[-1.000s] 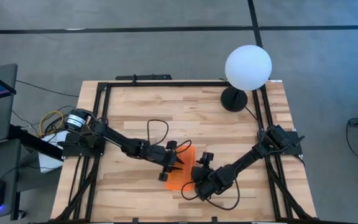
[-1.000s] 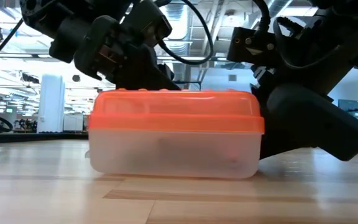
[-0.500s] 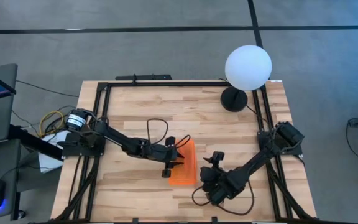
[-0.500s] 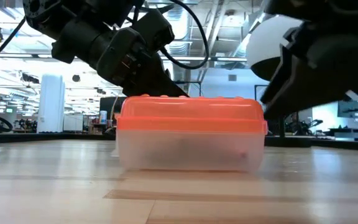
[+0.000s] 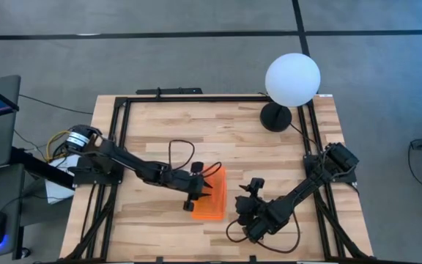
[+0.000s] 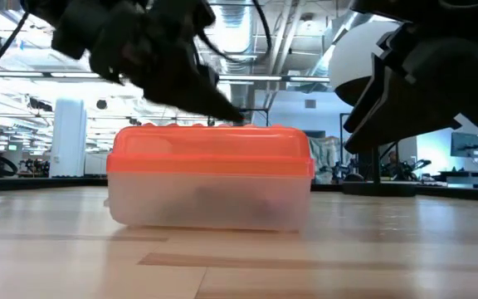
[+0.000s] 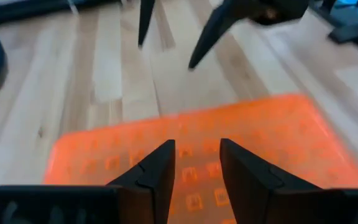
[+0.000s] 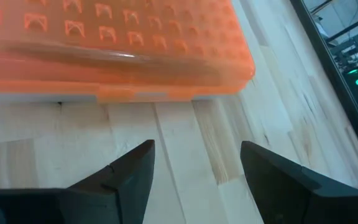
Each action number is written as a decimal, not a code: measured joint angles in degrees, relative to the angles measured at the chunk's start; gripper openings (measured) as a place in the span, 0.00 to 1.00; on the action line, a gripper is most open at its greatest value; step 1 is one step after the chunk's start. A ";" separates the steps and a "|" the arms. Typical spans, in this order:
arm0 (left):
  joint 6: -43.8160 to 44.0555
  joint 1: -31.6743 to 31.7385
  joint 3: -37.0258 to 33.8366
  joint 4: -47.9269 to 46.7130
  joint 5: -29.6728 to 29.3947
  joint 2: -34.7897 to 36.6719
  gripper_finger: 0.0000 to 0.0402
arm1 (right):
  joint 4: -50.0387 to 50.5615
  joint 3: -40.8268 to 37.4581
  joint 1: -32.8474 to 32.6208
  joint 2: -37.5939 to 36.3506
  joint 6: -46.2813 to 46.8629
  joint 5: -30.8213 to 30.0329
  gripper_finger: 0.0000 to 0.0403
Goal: Pick & place school supplies into a supply box
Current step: Close the supply box, then return to Home Position
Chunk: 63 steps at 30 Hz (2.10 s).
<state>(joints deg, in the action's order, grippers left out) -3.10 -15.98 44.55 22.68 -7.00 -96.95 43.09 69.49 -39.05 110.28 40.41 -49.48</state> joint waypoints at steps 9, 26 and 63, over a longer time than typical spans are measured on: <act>-0.25 -1.44 0.18 -2.02 -4.64 2.06 0.31 | -1.56 -0.17 -0.47 -0.04 -0.37 -0.41 0.58; 19.41 -11.81 -4.39 -24.94 -17.27 9.57 0.31 | -9.77 -1.28 -2.94 0.55 -4.65 -2.01 0.58; 14.40 -13.06 -7.38 -27.08 -30.26 21.57 0.31 | -0.36 -4.50 -0.88 -5.07 -7.69 -5.45 0.58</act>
<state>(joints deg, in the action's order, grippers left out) 11.30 -29.04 37.17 -4.39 -37.27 -75.37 42.73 64.99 -39.93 105.21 32.71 -54.92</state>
